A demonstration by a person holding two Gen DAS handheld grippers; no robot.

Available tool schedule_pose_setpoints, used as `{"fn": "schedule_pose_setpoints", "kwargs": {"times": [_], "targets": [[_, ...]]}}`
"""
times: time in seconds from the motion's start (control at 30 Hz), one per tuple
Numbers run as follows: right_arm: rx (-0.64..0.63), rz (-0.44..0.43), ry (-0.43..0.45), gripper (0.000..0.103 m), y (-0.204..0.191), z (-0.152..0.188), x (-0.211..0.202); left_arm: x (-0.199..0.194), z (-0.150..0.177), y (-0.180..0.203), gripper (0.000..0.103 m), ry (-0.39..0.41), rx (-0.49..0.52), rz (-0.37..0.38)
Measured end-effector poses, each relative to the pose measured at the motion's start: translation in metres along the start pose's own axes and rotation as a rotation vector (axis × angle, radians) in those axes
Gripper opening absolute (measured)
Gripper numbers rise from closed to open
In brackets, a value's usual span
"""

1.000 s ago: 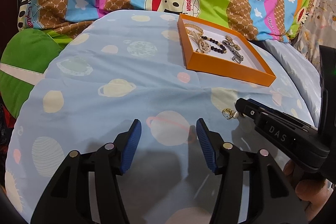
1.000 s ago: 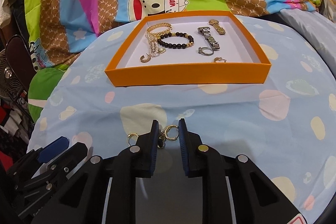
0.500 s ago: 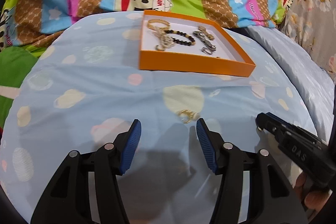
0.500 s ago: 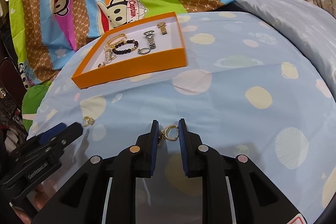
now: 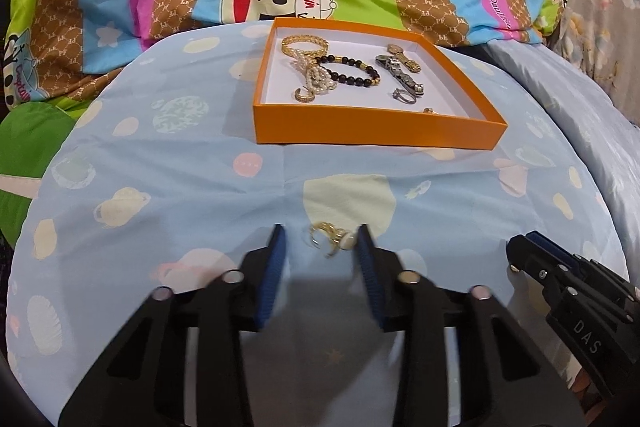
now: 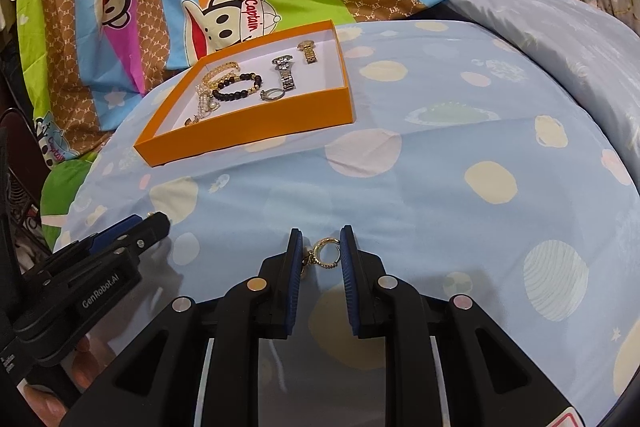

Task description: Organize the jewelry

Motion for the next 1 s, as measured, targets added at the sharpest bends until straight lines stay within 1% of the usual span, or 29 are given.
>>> {"fn": "schedule_pose_setpoints", "kwargs": {"times": [0.13, 0.27, 0.3, 0.5, 0.63, 0.67, 0.73, 0.77, 0.8, 0.83, 1.0], "targets": [[0.001, -0.001, 0.0, 0.019, 0.0, 0.0, 0.0, -0.001, 0.0, -0.005, 0.016, 0.004, -0.027, 0.011], [0.001, -0.001, 0.0, 0.019, 0.0, 0.0, 0.0, -0.003, 0.002, -0.005, 0.014, 0.008, -0.029, 0.018], [0.001, -0.001, 0.0, 0.019, 0.0, 0.0, 0.0, -0.003, 0.002, -0.004, 0.002, 0.007, -0.027, 0.02], [0.002, -0.002, 0.0, 0.019, 0.0, 0.0, 0.0, -0.005, 0.004, -0.004, 0.002, 0.008, -0.032, 0.034], [0.003, -0.003, -0.001, 0.019, 0.0, 0.0, 0.0, -0.01, 0.008, -0.008, 0.004, 0.008, -0.049, 0.071], [0.003, -0.003, -0.001, 0.019, 0.0, 0.0, 0.0, -0.012, 0.01, -0.01, 0.005, 0.01, -0.053, 0.081], [0.005, -0.005, -0.001, 0.019, 0.0, 0.0, 0.0, -0.017, 0.013, -0.013, 0.023, 0.018, -0.061, 0.082], [0.007, -0.007, 0.0, 0.019, -0.001, 0.0, -0.001, -0.019, 0.013, -0.015, 0.04, 0.025, -0.064, 0.079], [0.008, -0.009, 0.0, 0.019, -0.001, 0.0, -0.001, -0.022, 0.013, -0.016, 0.046, 0.038, -0.068, 0.07], [0.009, -0.01, 0.0, 0.019, -0.001, 0.0, -0.001, -0.025, 0.012, -0.016, 0.046, 0.051, -0.068, 0.062], [0.016, -0.018, -0.001, 0.019, 0.0, 0.0, -0.001, -0.016, 0.012, -0.012, 0.046, 0.018, -0.042, 0.056]]}}
Point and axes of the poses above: each gripper's, at about its wrist camera, not at the fingertips, and x roughly the way its jaws point, y to its right, z to its underside, the point moved 5 cm from there along x, roughly the way its jaws point, and after that the axes turned 1 degree about z, right-handed, at the moved point
